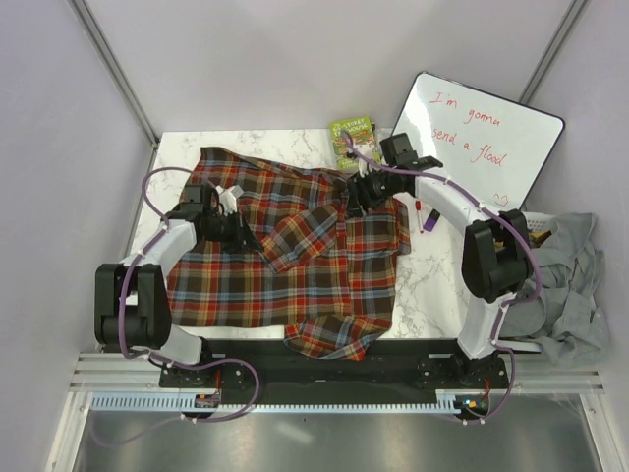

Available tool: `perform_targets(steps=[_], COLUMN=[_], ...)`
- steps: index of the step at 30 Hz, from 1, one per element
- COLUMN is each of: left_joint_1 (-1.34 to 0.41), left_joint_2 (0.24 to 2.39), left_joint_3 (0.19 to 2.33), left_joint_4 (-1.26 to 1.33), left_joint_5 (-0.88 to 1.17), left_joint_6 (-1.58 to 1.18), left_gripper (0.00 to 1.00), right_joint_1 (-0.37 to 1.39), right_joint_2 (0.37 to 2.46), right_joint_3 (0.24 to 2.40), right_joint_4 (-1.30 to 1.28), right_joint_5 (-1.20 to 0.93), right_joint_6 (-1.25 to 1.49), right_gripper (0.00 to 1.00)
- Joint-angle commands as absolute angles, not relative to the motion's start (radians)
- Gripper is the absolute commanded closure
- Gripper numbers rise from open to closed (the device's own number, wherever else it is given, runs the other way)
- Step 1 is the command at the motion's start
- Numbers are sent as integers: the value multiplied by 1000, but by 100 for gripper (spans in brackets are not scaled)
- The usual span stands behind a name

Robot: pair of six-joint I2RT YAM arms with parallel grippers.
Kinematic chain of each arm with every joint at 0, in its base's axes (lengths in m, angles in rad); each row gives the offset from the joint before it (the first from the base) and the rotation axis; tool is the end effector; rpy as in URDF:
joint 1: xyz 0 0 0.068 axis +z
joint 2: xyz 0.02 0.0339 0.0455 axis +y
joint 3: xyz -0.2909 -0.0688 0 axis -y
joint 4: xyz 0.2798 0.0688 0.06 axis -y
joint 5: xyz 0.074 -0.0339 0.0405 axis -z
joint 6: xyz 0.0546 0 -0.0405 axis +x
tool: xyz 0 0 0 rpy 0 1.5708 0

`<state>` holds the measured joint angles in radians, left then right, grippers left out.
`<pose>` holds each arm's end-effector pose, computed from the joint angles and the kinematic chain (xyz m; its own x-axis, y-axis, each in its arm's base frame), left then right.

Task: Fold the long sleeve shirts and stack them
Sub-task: Fold the shirt

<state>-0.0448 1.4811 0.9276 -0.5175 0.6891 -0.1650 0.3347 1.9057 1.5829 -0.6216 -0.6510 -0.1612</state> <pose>0.3173 -0.0490 0.2053 -0.9206 -0.0856 -0.3811 0.1904 0.7536 -0.6292 0.4320 0.1853 0.2612 -0.6595 -0.3645 -0.6574 -0.7119 0.5837 0.3905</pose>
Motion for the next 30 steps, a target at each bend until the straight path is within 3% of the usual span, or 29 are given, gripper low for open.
perform_targets(steps=[1, 5, 11, 12, 14, 15, 19, 26, 30], left_joint_1=[11, 52, 49, 51, 52, 54, 77, 80, 86], left_joint_2=[1514, 1532, 1531, 1529, 1546, 1558, 1623, 1667, 1680], left_joint_3=[899, 914, 910, 899, 877, 877, 910, 916, 917], left_joint_4=[-402, -347, -276, -269, -244, -238, -209, -169, -169], left_joint_5=[727, 816, 945, 948, 951, 951, 963, 1017, 1052], left_joint_6=[-357, -492, -688, -699, -727, -730, -770, -810, -807], left_gripper=[98, 98, 98, 98, 98, 98, 98, 98, 98], right_joint_1=[458, 630, 739, 747, 761, 761, 762, 765, 765], right_joint_2=[1752, 1651, 1713, 1723, 1744, 1749, 1767, 1813, 1854], right_joint_3=[1418, 1226, 1203, 1204, 1190, 1187, 1155, 1100, 1069], right_joint_4=[-528, -246, -109, -94, -52, -52, -26, 113, 213], right_joint_5=[-557, -419, -322, -308, -302, -308, -319, -299, -289], right_joint_6=[-302, -397, -492, -520, -578, -595, -684, -768, -788], right_gripper=[38, 35, 32, 22, 15, 2, 2, 17, 18])
